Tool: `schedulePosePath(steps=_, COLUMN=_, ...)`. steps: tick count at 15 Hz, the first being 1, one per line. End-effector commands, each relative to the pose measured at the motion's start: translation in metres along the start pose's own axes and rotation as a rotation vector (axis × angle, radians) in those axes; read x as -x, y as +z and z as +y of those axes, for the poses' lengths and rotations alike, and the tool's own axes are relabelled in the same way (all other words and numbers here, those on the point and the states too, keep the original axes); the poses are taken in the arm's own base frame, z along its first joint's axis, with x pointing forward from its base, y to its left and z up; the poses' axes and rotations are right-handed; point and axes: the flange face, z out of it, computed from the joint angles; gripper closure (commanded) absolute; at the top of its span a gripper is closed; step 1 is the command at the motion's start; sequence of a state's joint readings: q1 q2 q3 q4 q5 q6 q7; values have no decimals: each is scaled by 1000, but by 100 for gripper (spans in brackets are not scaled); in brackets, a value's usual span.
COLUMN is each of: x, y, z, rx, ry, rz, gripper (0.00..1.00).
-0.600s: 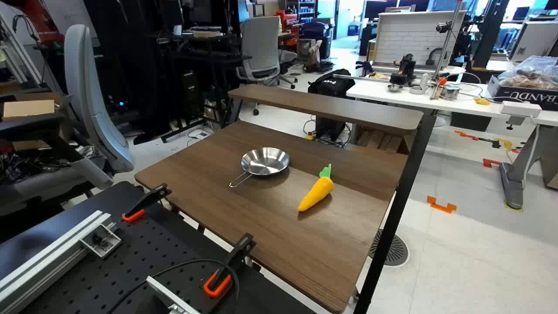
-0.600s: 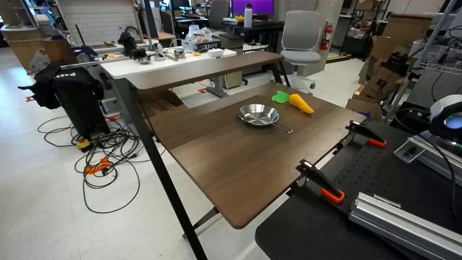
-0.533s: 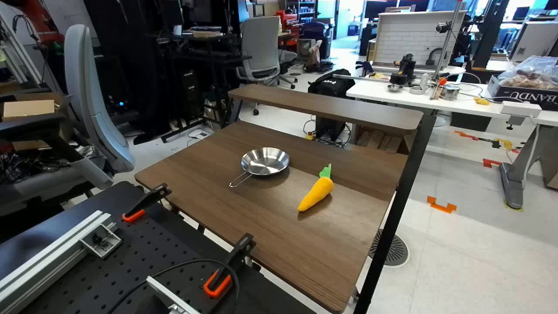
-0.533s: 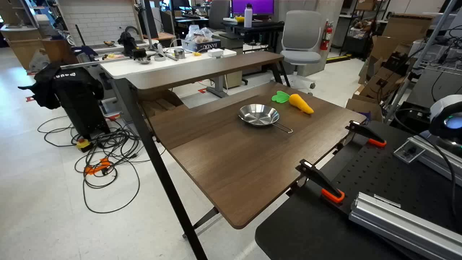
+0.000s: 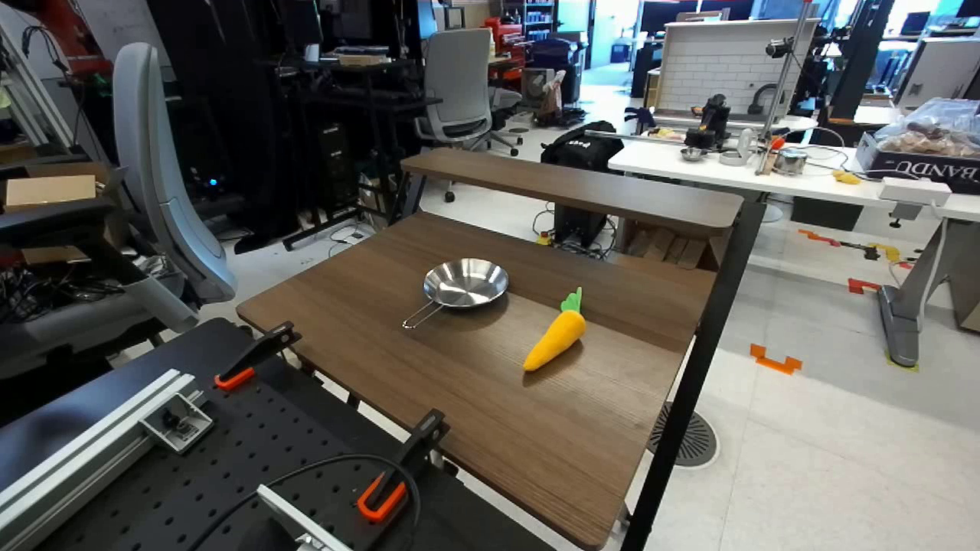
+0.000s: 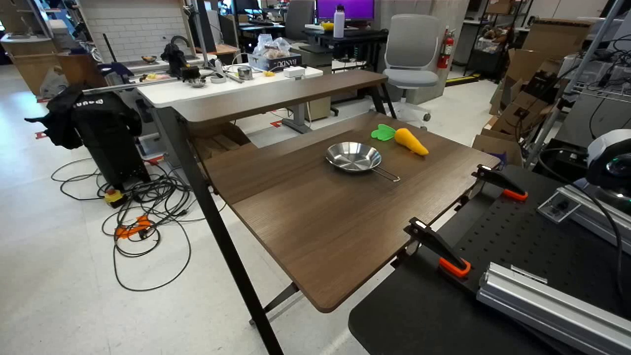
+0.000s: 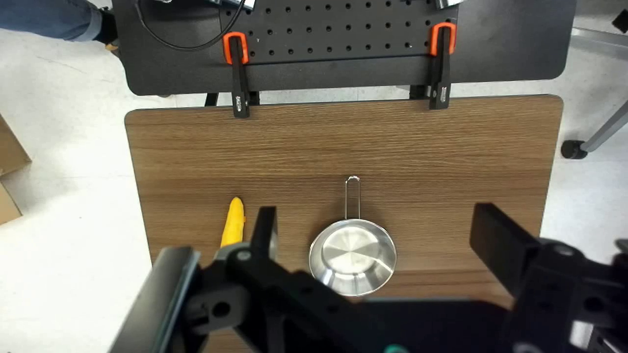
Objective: Put the carrot plushie on the pan
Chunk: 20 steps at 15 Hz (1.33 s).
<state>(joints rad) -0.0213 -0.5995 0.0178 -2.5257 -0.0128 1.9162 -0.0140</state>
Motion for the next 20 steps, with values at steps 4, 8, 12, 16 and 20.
schedulePosePath(steps=4, x=-2, y=5, z=2, rx=-7, ry=3, rz=-9, gripper=0)
schedulePosePath(steps=8, x=-9, y=22, z=12, rx=-13, ry=21, rz=-24, gripper=0)
schedulePosePath(steps=12, x=-22, y=47, z=24, rx=-6, ry=39, rz=-11, gripper=0)
schedulePosePath(steps=16, x=-40, y=79, z=41, rx=24, ry=60, rz=47, gripper=0)
schedulePosePath(steps=20, x=-59, y=112, z=66, rx=38, ry=84, rz=77, gripper=0)
